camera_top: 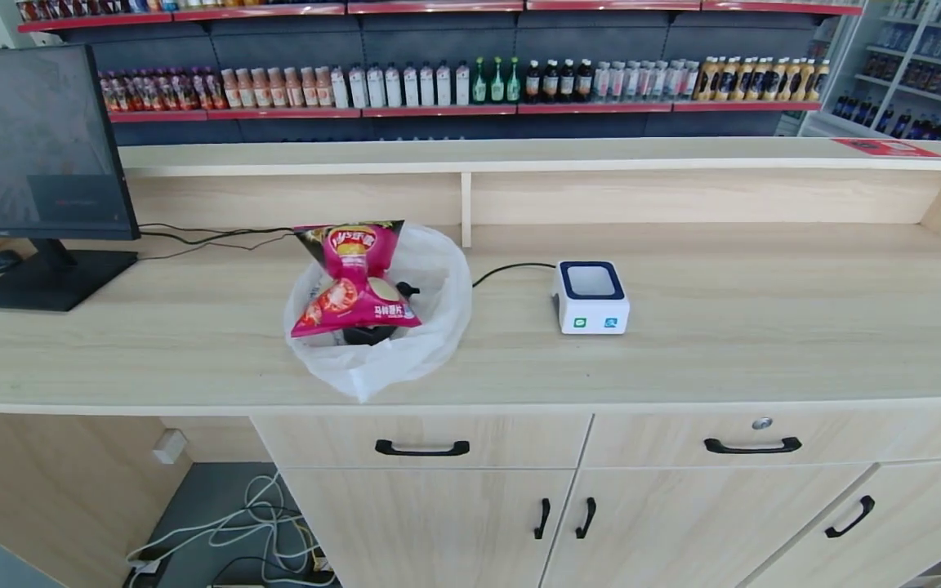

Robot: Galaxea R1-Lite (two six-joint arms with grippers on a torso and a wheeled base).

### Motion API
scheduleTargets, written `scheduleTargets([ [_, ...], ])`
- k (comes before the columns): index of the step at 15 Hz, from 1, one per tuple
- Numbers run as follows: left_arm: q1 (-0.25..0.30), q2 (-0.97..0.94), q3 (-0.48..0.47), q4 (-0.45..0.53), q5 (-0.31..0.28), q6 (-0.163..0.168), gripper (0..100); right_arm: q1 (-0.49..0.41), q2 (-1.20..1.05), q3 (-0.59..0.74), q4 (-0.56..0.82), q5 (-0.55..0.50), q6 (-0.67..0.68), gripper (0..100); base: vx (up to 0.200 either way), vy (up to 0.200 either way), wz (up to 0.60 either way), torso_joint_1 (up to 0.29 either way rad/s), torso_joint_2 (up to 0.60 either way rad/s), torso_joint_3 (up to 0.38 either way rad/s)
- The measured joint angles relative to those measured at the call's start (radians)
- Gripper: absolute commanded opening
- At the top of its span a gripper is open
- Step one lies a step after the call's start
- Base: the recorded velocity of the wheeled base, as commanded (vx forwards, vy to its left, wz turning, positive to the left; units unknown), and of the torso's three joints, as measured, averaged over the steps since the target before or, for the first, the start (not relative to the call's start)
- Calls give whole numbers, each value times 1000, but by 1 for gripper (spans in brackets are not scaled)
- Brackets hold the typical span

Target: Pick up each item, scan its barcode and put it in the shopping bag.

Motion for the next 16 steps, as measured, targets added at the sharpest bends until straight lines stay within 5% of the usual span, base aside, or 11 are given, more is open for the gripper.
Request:
scheduleTargets([
  [4, 0, 0, 0, -1, 0, -1, 100, 0, 0, 0, 0, 0, -1, 100, 0, -100, 0, 1, 5, 1],
  [16, 0, 0, 0, -4, 4, -23, 100, -1, 1, 0, 0, 0, 2, 100, -200, 0, 0, 1, 3, 2],
])
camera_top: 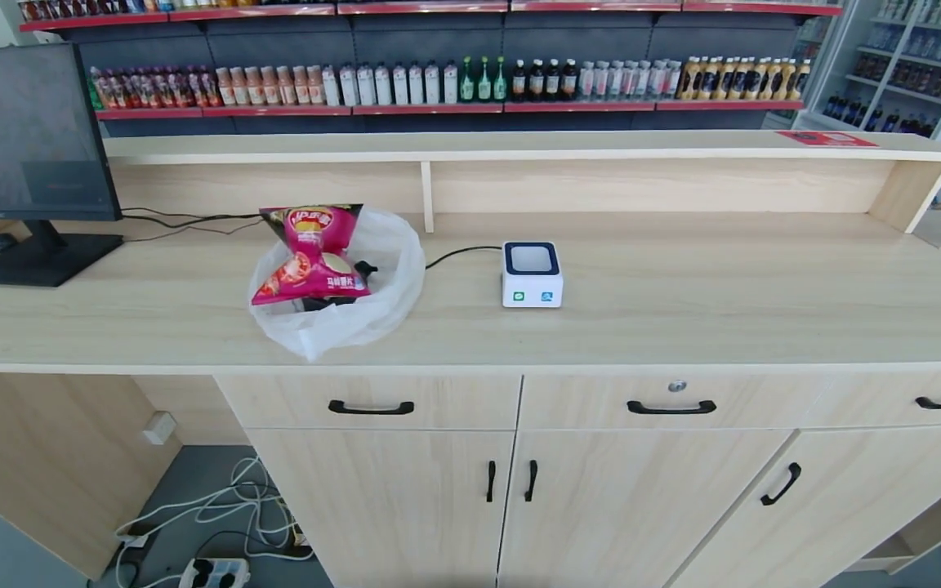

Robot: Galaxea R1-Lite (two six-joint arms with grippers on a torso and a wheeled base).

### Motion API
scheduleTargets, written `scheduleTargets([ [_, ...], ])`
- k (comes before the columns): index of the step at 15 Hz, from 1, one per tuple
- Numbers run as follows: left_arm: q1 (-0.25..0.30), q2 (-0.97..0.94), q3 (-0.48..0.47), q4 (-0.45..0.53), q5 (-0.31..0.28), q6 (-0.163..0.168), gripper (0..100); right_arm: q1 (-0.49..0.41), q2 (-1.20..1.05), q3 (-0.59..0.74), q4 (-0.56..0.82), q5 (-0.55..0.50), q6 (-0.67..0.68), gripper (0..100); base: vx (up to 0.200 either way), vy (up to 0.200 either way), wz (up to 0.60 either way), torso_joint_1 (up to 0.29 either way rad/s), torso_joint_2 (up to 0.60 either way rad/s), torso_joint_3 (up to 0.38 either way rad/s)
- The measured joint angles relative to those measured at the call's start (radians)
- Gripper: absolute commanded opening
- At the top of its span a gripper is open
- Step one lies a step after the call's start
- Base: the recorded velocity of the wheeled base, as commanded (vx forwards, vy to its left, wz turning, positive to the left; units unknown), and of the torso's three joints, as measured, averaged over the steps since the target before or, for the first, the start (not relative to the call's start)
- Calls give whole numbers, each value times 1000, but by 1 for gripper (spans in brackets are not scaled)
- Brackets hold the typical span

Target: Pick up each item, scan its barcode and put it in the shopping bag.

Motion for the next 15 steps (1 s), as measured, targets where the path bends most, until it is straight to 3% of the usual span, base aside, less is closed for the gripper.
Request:
scheduleTargets([
  [9, 1, 0, 0, 0, 0, 0, 100, 1, 0, 0, 2, 0, 10, 100, -200, 0, 0, 1, 0, 4],
  [15, 1, 0, 0, -2, 0, 2, 100, 0, 0, 0, 2, 0, 11, 100, 0, 0, 0, 0, 0, 0],
])
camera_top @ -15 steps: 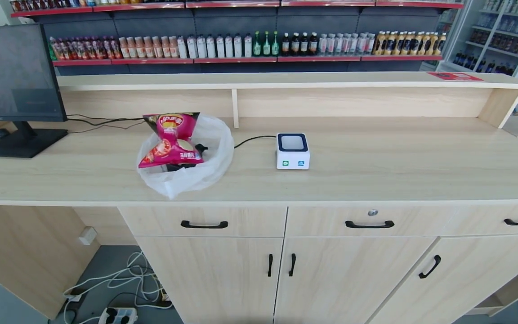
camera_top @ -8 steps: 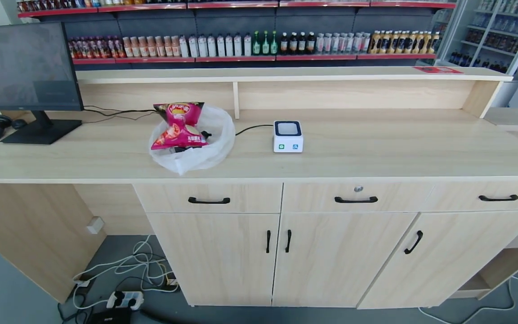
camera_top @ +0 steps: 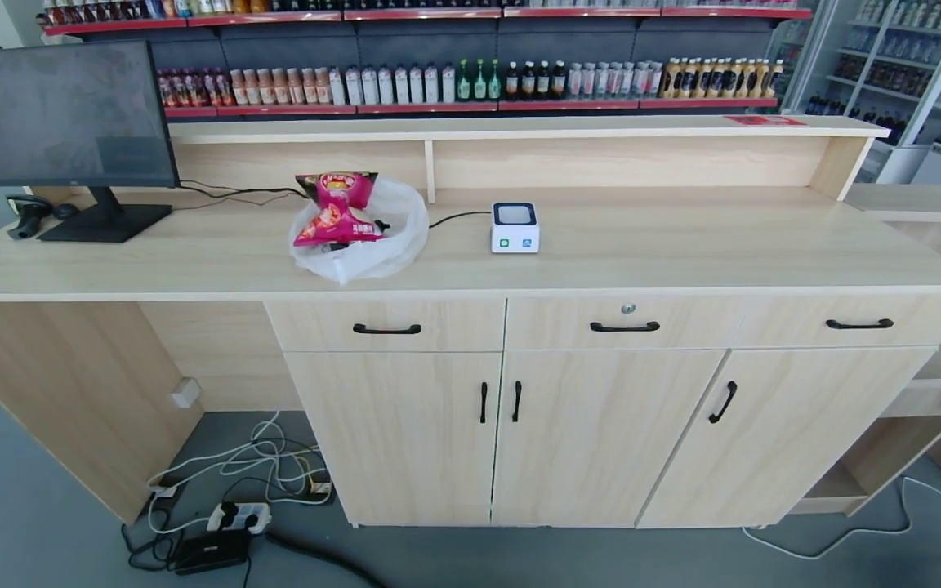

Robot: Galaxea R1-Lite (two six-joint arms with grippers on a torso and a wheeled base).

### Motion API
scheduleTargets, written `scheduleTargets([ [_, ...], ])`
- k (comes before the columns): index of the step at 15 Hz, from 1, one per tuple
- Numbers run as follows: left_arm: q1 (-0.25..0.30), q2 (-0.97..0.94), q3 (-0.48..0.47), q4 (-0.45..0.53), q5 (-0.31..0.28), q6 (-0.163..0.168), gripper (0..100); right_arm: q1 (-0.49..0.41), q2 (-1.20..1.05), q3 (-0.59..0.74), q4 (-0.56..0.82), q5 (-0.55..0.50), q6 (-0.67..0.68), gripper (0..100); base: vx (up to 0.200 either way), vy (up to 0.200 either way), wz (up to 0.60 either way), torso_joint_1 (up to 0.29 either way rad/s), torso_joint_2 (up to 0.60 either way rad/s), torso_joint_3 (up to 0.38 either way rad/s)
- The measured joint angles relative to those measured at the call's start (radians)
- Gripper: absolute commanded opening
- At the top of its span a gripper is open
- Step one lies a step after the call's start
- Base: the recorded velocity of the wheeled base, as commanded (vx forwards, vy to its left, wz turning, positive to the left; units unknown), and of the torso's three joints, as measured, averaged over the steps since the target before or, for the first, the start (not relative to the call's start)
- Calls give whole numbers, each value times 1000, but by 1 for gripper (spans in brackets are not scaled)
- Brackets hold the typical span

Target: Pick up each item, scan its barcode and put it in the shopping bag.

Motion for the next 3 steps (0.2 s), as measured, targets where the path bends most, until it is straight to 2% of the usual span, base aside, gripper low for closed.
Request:
scheduleTargets([
  [3, -1, 0, 0, 0, 0, 4, 100, 0, 0, 0, 0, 0, -1, 100, 0, 0, 0, 0, 0, 0],
])
